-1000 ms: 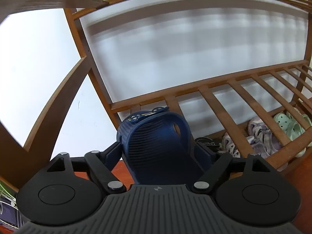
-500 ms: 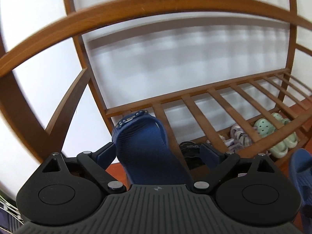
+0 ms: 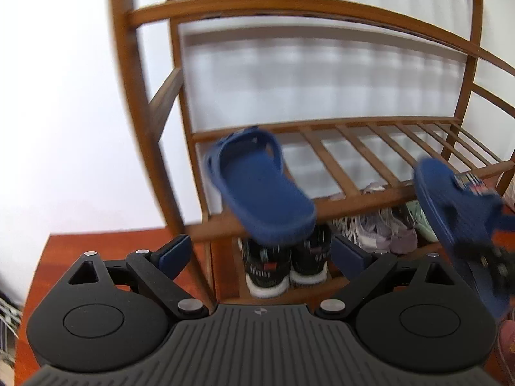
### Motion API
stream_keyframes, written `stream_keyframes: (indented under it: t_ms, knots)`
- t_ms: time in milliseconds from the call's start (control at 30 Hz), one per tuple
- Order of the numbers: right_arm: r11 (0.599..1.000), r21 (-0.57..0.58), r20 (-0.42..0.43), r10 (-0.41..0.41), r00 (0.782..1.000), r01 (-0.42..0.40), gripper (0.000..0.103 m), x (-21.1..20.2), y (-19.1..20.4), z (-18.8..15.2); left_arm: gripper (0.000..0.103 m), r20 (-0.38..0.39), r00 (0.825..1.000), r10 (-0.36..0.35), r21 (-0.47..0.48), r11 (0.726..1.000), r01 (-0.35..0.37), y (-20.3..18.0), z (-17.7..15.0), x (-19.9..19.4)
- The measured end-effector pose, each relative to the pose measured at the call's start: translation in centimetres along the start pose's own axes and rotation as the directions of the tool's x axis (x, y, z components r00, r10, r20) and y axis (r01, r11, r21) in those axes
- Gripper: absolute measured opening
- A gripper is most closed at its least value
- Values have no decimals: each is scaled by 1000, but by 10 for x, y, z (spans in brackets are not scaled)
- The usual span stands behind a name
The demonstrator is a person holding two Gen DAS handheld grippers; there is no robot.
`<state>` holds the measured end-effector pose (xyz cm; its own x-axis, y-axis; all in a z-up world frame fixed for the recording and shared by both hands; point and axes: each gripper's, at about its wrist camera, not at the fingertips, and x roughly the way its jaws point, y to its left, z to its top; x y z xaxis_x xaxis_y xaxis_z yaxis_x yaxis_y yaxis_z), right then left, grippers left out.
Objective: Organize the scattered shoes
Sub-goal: 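Lower both slides onto the upper shelf and open both tools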
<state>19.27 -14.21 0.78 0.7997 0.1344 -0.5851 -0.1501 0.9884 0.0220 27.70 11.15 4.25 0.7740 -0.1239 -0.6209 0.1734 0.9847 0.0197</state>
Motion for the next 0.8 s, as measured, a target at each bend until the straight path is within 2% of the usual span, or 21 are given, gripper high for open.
stream_keyframes:
  t_ms: [167, 400, 800]
  knots:
    - [998, -39, -5, 43, 999, -43, 77, 25, 13, 32, 94, -20, 1000, 10, -29, 1000, -10, 10, -18, -8]
    - [992, -108, -14, 61, 998, -62, 77, 66, 38, 67, 94, -38, 999, 32, -30, 999, -34, 18, -38, -14]
    - [978, -197, -58, 52, 997, -63, 77, 125, 78, 99, 94, -35, 998, 49, -43, 998, -50, 32, -47, -18]
